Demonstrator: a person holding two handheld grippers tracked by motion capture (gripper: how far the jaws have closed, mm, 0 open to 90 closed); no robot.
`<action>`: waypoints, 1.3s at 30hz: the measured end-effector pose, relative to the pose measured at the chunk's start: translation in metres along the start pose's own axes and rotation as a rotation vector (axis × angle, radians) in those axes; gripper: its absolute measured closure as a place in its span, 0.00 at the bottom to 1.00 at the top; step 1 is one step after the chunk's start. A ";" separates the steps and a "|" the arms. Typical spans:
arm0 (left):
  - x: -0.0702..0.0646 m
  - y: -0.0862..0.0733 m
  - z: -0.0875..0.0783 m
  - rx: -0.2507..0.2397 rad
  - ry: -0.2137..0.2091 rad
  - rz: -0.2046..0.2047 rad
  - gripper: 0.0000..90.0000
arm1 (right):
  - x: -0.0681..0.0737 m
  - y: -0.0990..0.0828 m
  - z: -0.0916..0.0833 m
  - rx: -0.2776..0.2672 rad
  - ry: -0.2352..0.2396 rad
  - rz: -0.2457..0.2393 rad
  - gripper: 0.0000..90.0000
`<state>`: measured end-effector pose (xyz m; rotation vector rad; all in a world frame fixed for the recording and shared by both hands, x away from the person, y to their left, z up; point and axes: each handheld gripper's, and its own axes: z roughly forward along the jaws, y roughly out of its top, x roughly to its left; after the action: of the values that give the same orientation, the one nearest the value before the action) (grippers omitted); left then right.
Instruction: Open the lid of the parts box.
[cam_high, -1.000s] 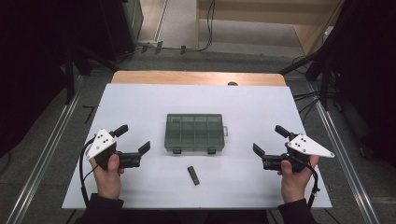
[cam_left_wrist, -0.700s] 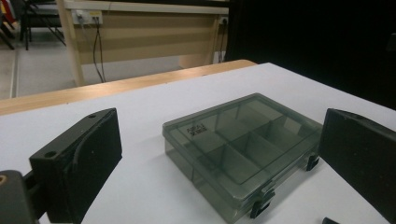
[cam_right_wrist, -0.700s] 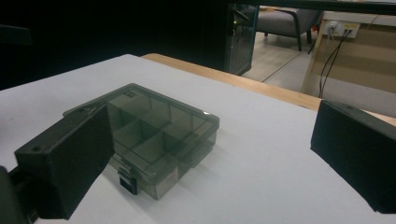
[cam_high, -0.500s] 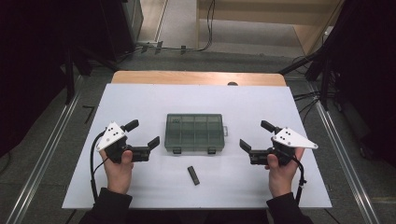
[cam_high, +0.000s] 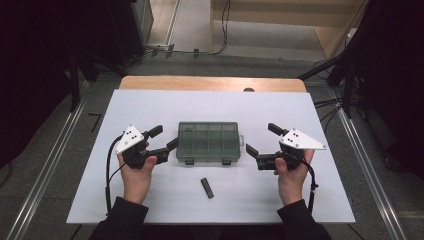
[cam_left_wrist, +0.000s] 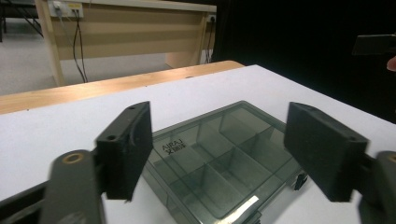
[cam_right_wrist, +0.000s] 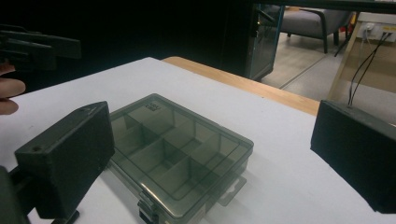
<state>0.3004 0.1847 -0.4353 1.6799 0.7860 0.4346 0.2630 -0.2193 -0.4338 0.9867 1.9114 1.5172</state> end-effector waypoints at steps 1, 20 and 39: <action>0.000 0.001 0.001 0.004 -0.008 -0.001 0.34 | 0.000 0.000 0.000 0.000 0.000 0.000 0.00; 0.016 -0.008 0.029 0.120 -0.154 -0.020 0.91 | -0.006 -0.006 0.032 0.043 0.056 0.037 0.26; 0.033 -0.028 0.021 0.238 -0.176 -0.015 1.00 | -0.012 -0.031 0.043 0.235 0.146 0.024 0.92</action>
<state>0.3300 0.1955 -0.4714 1.9028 0.7413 0.1844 0.2957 -0.2067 -0.4749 1.0257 2.2276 1.4359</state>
